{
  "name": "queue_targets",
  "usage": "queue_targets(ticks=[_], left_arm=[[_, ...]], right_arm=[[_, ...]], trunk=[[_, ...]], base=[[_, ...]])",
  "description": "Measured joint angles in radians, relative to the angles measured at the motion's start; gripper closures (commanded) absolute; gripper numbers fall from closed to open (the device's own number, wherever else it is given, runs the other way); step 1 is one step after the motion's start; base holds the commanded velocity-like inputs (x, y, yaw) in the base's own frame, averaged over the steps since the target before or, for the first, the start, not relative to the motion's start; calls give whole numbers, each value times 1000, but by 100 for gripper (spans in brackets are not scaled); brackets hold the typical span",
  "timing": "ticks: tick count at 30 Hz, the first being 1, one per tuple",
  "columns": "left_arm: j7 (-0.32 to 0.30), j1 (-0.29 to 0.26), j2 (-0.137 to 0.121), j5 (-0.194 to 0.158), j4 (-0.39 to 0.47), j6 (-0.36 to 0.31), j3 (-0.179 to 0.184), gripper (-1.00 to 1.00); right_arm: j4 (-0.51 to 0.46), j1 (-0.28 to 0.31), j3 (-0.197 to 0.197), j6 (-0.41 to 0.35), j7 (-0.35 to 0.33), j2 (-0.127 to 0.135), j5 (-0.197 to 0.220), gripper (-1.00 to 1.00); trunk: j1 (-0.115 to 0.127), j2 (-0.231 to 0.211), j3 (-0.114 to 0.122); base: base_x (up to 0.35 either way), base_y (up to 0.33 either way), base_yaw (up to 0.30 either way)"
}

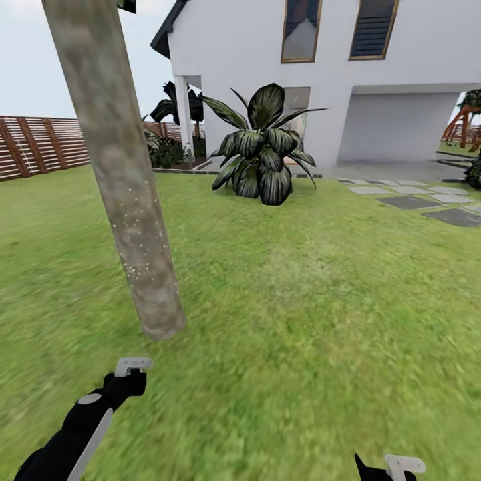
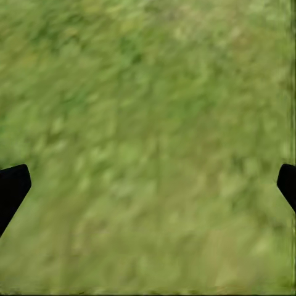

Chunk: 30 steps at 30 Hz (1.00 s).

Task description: In the garden, pick up the pesticide atomizer on the floor and spray pesticide onto both trees until each tree trunk is fully covered.

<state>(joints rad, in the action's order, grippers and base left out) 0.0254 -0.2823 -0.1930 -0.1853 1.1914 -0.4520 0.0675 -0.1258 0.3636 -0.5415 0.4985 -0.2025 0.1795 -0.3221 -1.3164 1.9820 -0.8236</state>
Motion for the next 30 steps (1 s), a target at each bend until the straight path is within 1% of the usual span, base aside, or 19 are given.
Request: queue_targets(ticks=[2, 5, 8, 10, 13, 15, 16, 17, 18, 19, 20, 21, 22, 24, 25, 27, 28, 29, 30], left_arm=[[-1, 0, 0, 0, -22, 26, 0, 100], [-1, 0, 0, 1, -34, 39, 0, 100], [-1, 0, 0, 1, -36, 42, 1, 100], [-1, 0, 2, -1, -36, 48, 11, 100], [-3, 0, 5, -1, -38, 102, 18, 100], [-29, -1, 3, -1, -60, 139, 19, 100], [-65, -2, 2, 0, -71, 148, 18, 100], [-109, -6, 1, 9, -90, 153, 17, 100], [-155, -11, -1, 34, -128, 156, 14, 100], [-222, -16, -5, 73, -190, 162, 14, 100], [-273, -17, -7, 105, -238, 173, 14, 100], [-323, -20, -7, 138, -272, 188, 14, 100], [-395, -28, -7, 202, -297, 202, 14, 100], [-497, -38, -6, 301, -310, 219, 16, 100], [-548, -40, -3, 348, -312, 250, 18, 100], [-638, -40, 0, 425, -318, 361, 20, 100], [-688, -40, -1, 454, -334, 394, 18, 100], [-740, -41, -4, 471, -355, 412, 16, 100], [-792, -42, -5, 480, -379, 422, 15, 100]], right_arm=[[0, 0, 0, 0, 0, 0, 0, -100], [0, 0, 0, 0, 0, 0, 0, -100], [-1, 0, 0, 0, 0, 0, 1, -100], [-1, 0, 0, 0, 0, 0, 1, -100], [-1, 0, 0, 0, 2, -2, 3, -100], [-1, 0, -1, 0, 3, -5, 4, -100], [-1, 0, -1, 0, 3, -7, 5, -100], [-1, 0, 0, 0, 3, -10, 5, -100], [-4, 0, 3, 0, 2, -32, 2, -100], [-17, 0, 5, 1, 1, -69, 0, -100], [-44, 1, 7, 0, -1, -92, -6, -100], [-82, 1, 30, -1, -3, -113, -30, -100], [-130, 8, 93, -3, -3, -147, -96, -100], [-178, 36, 168, -7, -5, -196, -179, -100], [-192, 58, 203, -14, -7, -210, -218, -100], [-203, 114, 278, -53, -17, -221, -293, -100], [-206, 144, 308, -77, -60, -224, -314, -100], [-210, 168, 324, -92, -128, -224, -326, -100], [-224, 188, 332, -100, -213, -222, -333, -100]], trunk=[[0, 0, 1], [0, 0, 3], [0, 0, 5], [0, 0, 5], [0, 0, 5], [0, 0, 5], [0, 0, 5], [0, 0, 5], [0, 0, 5], [0, 0, 5], [0, 0, 5], [0, 0, 5], [0, 0, 5], [0, 0, 5], [0, 0, 5], [0, 0, 5], [0, 0, 5], [0, 0, 5], [0, 0, 5]], base=[[-337, 104, -271], [-337, 123, -241], [-337, 128, -64], [-248, 101, -11], [-56, 24, -2], [-10, 4, 0], [-3, 1, 0], [-2, 1, 0], [0, 0, 0], [0, 0, 0], [0, 0, 0], [0, 0, 0], [0, 0, 0], [0, 0, 0], [0, 0, 0], [0, 0, 0], [0, 0, 0], [0, 0, 0], [0, 0, 0]])
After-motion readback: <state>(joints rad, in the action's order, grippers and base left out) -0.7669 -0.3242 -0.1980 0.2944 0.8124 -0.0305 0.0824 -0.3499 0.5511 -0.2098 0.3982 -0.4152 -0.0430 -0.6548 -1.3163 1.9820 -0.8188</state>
